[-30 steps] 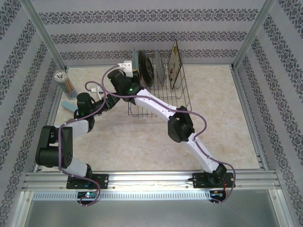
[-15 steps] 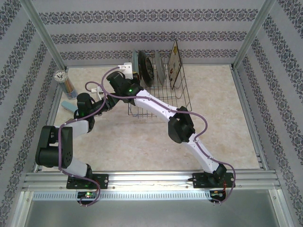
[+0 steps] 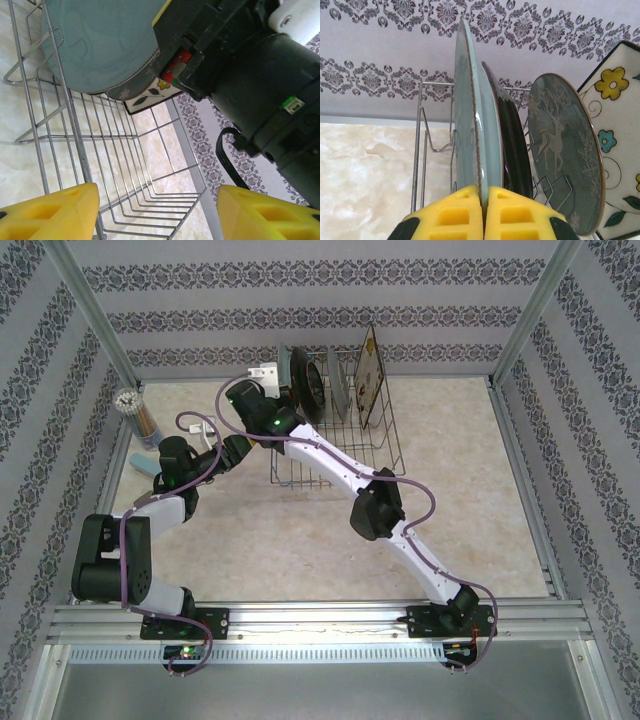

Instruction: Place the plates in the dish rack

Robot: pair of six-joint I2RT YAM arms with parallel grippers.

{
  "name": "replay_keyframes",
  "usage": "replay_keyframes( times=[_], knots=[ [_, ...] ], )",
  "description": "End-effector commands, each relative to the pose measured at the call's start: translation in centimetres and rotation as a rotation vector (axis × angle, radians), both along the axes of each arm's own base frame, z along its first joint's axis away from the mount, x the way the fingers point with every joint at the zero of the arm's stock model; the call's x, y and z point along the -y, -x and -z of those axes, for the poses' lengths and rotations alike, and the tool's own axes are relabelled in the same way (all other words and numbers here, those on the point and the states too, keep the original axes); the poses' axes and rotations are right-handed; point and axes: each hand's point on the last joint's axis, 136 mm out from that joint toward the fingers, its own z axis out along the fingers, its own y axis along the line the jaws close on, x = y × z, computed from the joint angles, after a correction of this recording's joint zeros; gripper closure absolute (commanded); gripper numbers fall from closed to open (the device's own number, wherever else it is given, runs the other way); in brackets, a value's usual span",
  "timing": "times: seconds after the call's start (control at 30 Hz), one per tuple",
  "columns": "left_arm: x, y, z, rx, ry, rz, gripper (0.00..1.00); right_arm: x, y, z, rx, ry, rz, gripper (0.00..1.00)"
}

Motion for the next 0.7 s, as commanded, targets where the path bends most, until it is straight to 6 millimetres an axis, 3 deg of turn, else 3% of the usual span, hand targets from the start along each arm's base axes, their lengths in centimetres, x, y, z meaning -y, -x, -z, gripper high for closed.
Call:
replay_keyframes(
  times=[0.0, 0.3, 0.67],
  knots=[
    [-0.4, 0.2, -0.4, 0.04, -0.022, -0.019, 0.36, 1.9, -1.9, 1.2, -0.023, -0.003, 0.024, 1.0],
    [-0.4, 0.5, -0.6, 0.045, -0.022, -0.017, 0.36, 2.8, -3.5, 0.0, 0.021, -0.004, 0.032, 1.0],
    [-0.4, 0.6, -0.2, 0.036, -0.023, -0.017, 0.36, 2.5, -4.7, 1.5, 0.01, -0.009, -0.001, 1.0]
  ],
)
